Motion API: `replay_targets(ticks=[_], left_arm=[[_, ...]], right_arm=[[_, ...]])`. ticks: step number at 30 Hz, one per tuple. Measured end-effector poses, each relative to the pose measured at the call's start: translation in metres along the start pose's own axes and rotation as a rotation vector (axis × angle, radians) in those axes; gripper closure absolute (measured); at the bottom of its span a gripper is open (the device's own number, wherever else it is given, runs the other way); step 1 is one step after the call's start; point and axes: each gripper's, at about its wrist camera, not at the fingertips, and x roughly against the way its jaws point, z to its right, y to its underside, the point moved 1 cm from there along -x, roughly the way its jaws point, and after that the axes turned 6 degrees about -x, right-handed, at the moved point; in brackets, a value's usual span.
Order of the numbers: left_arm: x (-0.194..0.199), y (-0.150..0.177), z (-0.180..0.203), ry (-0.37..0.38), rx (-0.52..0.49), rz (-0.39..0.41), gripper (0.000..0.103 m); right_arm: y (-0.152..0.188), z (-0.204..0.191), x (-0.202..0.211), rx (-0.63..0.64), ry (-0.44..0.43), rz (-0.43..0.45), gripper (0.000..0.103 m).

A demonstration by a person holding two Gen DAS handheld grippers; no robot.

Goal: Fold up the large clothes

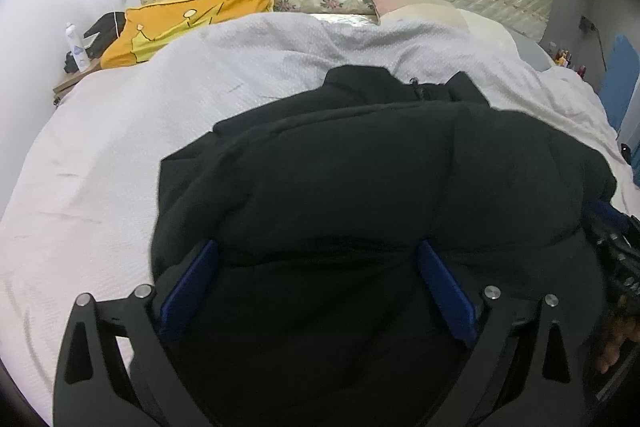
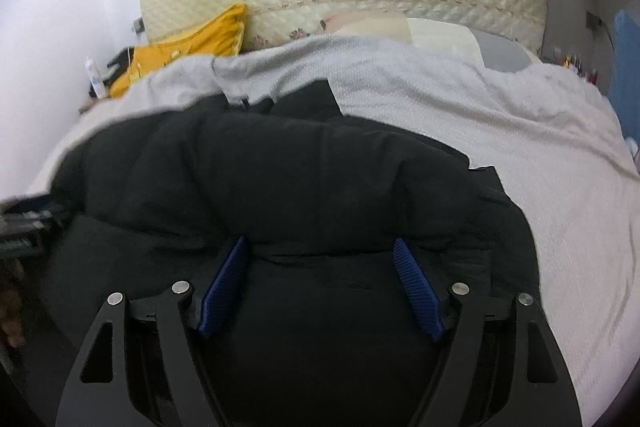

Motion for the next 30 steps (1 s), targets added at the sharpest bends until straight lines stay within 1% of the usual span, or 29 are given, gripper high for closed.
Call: replay_targets(ticks=[3,6,8,9,14,16,19,23,26,28,30], left_arm=[[0.034,-0.008,-0.002,0.01,0.006,0.042,0.004],[0.083,-0.02,-0.005,0.021,0.016,0.108,0.004],[0.111,-0.025,-0.006,0.029,0.024,0.141,0.004],[0.132,-0.028,-0.008,0.039,0.03,0.158,0.004],[0.211,-0.031,-0.012,0.052,0.03,0.235,0.004],[0.239,-0.03,-0.015,0.057,0.036,0.266,0.004],[0.283,-0.027,-0.018,0.062,0.039,0.315,0.004],[0.337,-0.017,-0.021,0.068,0.036,0.373,0.004],[0.372,-0.006,-0.022,0.085,0.033,0.403,0.004],[0.39,0.004,-0.023,0.096,0.031,0.418,0.004],[0.4,0.014,-0.023,0.114,0.029,0.416,0.004]], right_arm=[[-0.015,-0.013,0.038,0.02,-0.006,0.066,0.03],[-0.037,-0.032,0.092,0.031,-0.024,0.149,0.03],[-0.048,-0.042,0.125,0.032,-0.033,0.192,0.03],[-0.053,-0.047,0.142,0.035,-0.029,0.211,0.03],[-0.066,-0.07,0.22,0.051,-0.027,0.286,0.029],[-0.069,-0.075,0.245,0.054,-0.028,0.309,0.029],[-0.066,-0.085,0.291,0.05,-0.03,0.35,0.029],[-0.058,-0.094,0.339,0.049,-0.033,0.388,0.029],[-0.046,-0.095,0.368,0.049,-0.02,0.406,0.029],[-0.039,-0.092,0.381,0.036,-0.02,0.406,0.029],[-0.026,-0.087,0.391,0.015,-0.023,0.395,0.029]])
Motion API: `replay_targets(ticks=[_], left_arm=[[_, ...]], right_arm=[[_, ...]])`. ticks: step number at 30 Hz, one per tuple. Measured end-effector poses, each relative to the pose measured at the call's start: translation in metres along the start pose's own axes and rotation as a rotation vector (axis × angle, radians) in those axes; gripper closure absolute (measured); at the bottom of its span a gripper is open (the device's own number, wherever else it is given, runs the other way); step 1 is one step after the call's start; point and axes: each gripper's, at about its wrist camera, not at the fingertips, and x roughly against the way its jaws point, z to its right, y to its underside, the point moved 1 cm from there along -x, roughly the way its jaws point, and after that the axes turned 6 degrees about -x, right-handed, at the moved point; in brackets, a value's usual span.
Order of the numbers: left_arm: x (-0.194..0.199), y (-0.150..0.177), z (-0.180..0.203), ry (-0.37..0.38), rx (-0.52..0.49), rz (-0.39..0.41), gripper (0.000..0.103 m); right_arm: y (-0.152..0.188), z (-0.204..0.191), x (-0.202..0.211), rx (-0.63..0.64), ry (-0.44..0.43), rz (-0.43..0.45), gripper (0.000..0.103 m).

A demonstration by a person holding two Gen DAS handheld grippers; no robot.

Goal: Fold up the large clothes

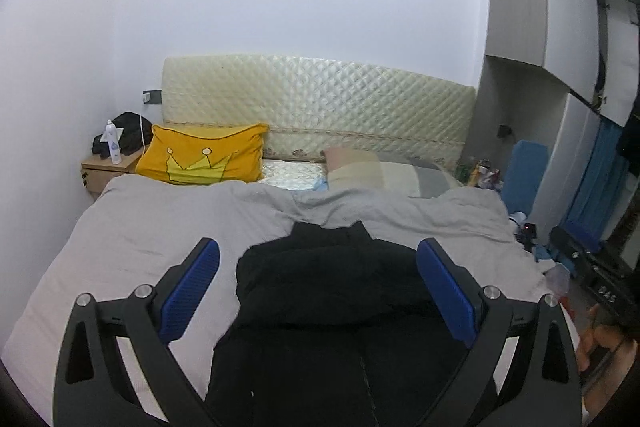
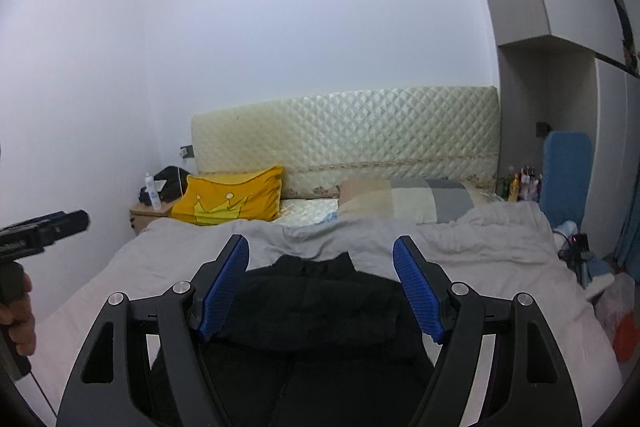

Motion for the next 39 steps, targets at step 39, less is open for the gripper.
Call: replay_targets(ticks=[39], left_arm=[[-0.113,0.255,-0.066,-0.148,0.118,-0.514,0.004]], right_arm=[[0.257,0.199,-0.083,-0.461,0.089,-0.665,0.029]])
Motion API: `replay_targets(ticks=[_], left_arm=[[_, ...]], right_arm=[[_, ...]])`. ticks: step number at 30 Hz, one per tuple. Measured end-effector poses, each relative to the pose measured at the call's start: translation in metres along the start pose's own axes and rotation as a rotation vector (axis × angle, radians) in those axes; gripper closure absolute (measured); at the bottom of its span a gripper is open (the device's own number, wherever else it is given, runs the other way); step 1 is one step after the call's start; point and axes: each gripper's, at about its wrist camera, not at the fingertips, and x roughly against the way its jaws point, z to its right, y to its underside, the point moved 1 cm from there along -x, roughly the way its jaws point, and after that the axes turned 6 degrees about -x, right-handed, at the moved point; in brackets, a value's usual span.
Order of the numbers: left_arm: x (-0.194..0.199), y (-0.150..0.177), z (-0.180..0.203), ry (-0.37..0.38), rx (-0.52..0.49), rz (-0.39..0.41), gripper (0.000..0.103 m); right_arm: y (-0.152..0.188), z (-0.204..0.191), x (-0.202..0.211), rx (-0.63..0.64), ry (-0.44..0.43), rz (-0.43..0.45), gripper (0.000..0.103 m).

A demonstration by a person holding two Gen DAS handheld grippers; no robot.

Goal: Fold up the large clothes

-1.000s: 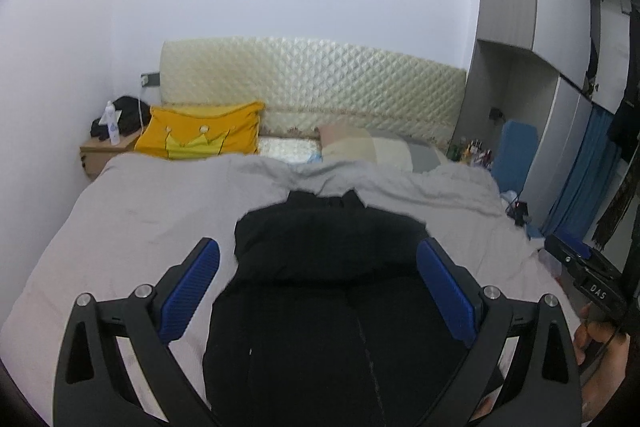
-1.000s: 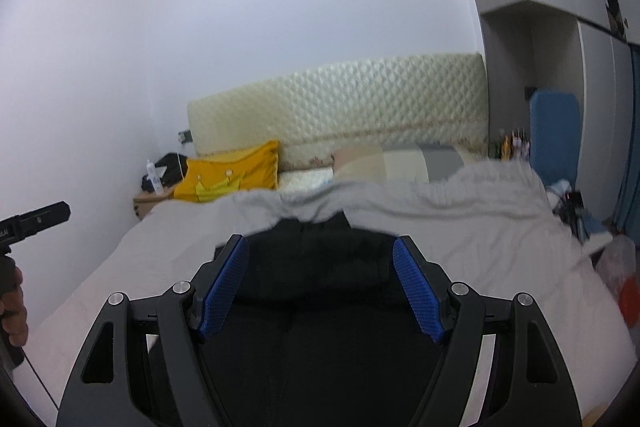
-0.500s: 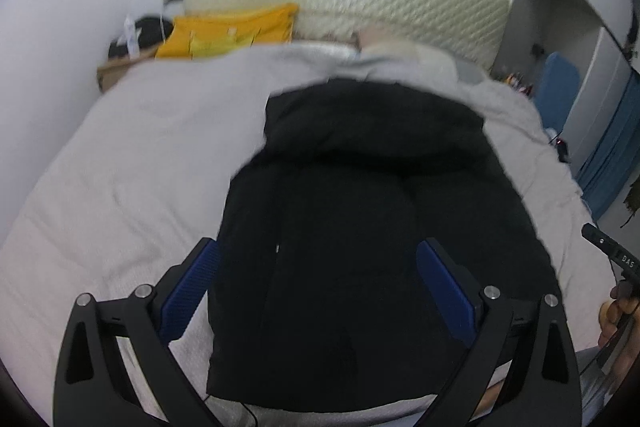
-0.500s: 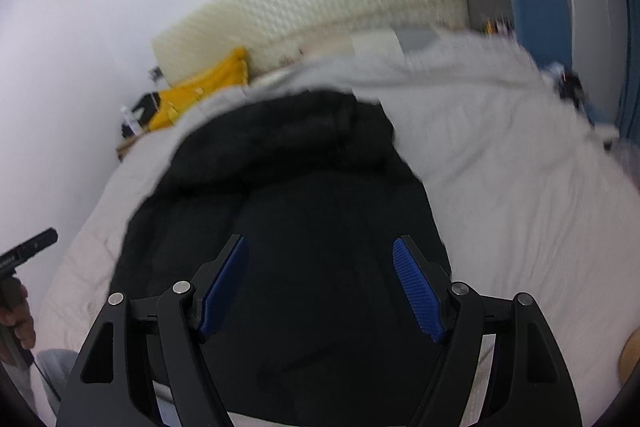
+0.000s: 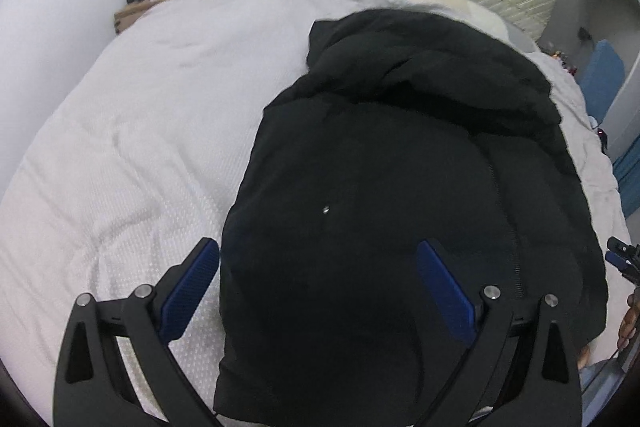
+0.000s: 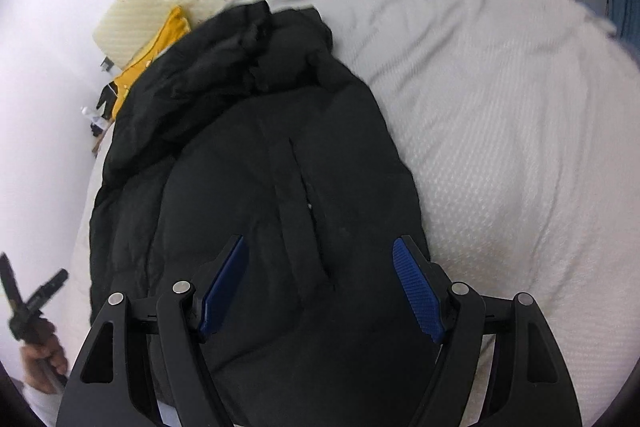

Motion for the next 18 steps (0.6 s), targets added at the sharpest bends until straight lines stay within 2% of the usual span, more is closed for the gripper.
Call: replay_targets(ticks=[4,8,12,15,18], left_arm=[[-0.021,0.002,-0.02,0.047,0.082,-0.079,0.004],[-0.042,0.007,-0.051,0.123,0.222,-0.167,0.003],[-0.056,0.016,-0.072,0.152,0.319,-0.217,0.002],[-0.065,0.024,-0.078,0.167,0.348,-0.247,0.002],[-0.074,0.032,-0.079,0.179,0.376,-0.271,0.002]], right_arm=[[-0.004,0.017,-0.013,-0.065,-0.005,-0.06,0.027],[-0.006,0.034,-0.019,-0.123,-0.038,-0.1,0.026],[-0.007,0.045,-0.013,-0.176,-0.071,-0.089,0.022],[-0.007,0.054,-0.009,-0.207,-0.07,-0.079,0.012],[-0.005,0.068,-0.008,-0.266,-0.072,-0.074,0.01]])
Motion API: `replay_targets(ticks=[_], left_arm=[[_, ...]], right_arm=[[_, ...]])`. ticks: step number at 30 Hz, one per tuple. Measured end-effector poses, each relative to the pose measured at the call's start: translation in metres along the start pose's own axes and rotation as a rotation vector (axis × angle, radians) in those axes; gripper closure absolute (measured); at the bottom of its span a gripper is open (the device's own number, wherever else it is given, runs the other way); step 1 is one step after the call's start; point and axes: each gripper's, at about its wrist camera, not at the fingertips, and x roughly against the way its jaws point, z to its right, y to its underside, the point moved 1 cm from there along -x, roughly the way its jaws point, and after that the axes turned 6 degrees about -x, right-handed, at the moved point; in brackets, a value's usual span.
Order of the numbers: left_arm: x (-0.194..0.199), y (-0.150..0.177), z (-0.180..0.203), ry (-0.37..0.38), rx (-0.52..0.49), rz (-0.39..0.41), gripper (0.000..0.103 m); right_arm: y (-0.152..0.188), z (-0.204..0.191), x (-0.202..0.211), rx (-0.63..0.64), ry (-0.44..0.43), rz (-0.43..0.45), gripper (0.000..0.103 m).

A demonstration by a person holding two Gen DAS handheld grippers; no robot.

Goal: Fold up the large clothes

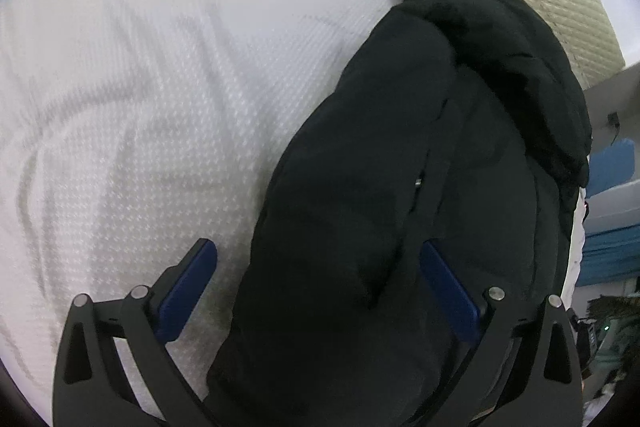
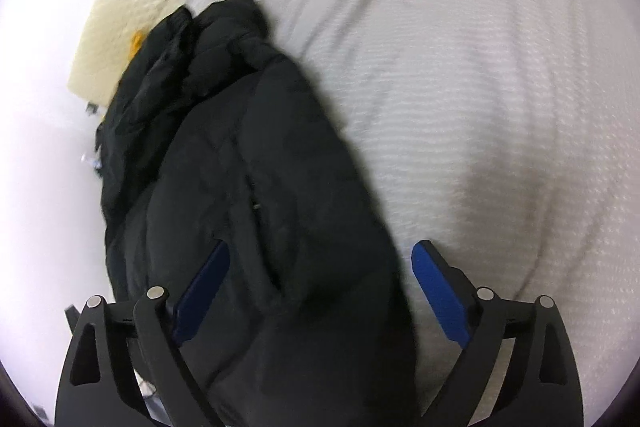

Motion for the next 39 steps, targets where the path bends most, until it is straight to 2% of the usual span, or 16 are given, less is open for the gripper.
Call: replay_targets(ticks=[5,7,10,12,14,16,22,24,25,26,27,29,30,32,39], left_arm=[[-0.009,0.005,-0.002,0.029,0.017,-0.006,0.002],[-0.013,0.007,-0.002,0.065,0.035,-0.008,0.003],[-0.017,0.012,-0.001,0.163,0.058,-0.024,0.003],[-0.022,0.016,0.003,0.231,0.069,-0.056,0.008],[-0.026,0.017,0.008,0.269,0.063,-0.074,0.012],[-0.028,0.017,0.012,0.292,0.047,-0.077,0.015],[-0.03,0.017,0.019,0.341,0.061,-0.091,0.046],[-0.029,0.019,0.021,0.352,0.055,-0.091,0.058],[-0.029,0.012,0.025,0.355,0.054,-0.09,0.061],[-0.028,0.012,0.026,0.358,0.052,-0.087,0.069],[-0.024,0.011,0.027,0.362,0.05,-0.086,0.075],[-0.02,0.01,0.027,0.37,0.043,-0.079,0.084],[-0.017,0.01,0.028,0.379,0.037,-0.071,0.088],[-0.009,0.007,0.036,0.39,0.024,-0.057,0.091],[0.028,-0.004,0.059,0.464,-0.028,0.003,0.096]], right_arm=[[0.002,0.003,-0.009,-0.018,-0.015,-0.043,0.01],[0.005,-0.001,-0.014,-0.01,-0.044,-0.069,0.009],[0.012,-0.006,-0.023,-0.01,-0.086,-0.114,0.009],[0.014,-0.009,-0.028,-0.012,-0.135,-0.15,0.009],[0.017,-0.012,-0.035,-0.033,-0.197,-0.187,0.009],[0.02,-0.019,-0.037,-0.015,-0.221,-0.196,0.009],[0.03,-0.049,-0.041,0.069,-0.319,-0.215,0.012],[0.031,-0.055,-0.044,0.09,-0.327,-0.219,0.019],[0.033,-0.057,-0.045,0.101,-0.327,-0.22,0.03],[0.033,-0.059,-0.046,0.109,-0.328,-0.221,0.04],[0.035,-0.062,-0.046,0.127,-0.325,-0.218,0.046],[0.037,-0.066,-0.043,0.159,-0.309,-0.203,0.077],[0.037,-0.068,-0.04,0.174,-0.305,-0.188,0.083],[0.038,-0.075,-0.029,0.208,-0.328,-0.156,0.091],[0.036,-0.098,0.023,0.245,-0.394,-0.047,0.096]])
